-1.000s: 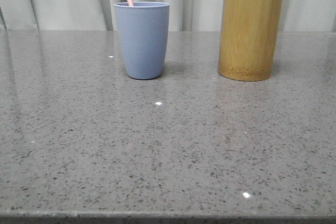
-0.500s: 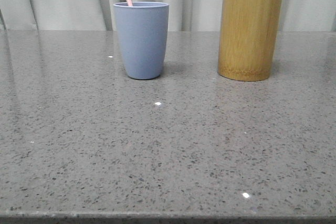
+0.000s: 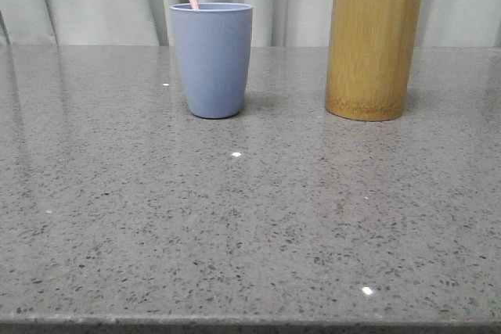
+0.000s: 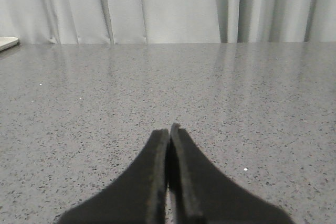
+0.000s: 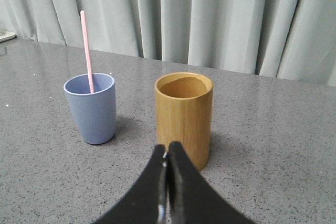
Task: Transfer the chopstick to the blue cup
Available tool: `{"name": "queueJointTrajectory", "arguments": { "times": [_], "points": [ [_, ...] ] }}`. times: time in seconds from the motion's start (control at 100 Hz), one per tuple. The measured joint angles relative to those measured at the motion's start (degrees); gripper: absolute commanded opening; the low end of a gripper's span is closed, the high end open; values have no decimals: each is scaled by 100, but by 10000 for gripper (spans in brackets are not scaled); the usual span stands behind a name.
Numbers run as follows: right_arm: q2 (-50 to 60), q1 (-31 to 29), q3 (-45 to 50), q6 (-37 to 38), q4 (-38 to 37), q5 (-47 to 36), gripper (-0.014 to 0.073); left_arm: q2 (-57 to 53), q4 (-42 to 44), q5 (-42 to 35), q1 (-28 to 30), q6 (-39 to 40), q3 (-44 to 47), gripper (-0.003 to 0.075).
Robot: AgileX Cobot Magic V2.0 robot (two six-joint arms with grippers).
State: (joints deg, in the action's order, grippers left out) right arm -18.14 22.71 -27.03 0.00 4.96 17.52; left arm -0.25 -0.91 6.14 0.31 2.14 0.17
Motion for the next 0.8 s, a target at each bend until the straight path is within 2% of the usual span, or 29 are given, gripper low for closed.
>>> {"name": "queueJointTrajectory", "arguments": {
  "times": [0.54, 0.68, 0.8],
  "points": [
    [0, 0, 0, 0, 0, -12, -65, 0, 0, -10, 0, 4, 0, -19],
    [0, -205, 219, 0, 0, -466, -65, 0, 0, -10, 0, 4, 0, -19],
    [0, -623, 678, 0, 0, -1277, -65, 0, 0, -10, 0, 4, 0, -19]
  ]
}}
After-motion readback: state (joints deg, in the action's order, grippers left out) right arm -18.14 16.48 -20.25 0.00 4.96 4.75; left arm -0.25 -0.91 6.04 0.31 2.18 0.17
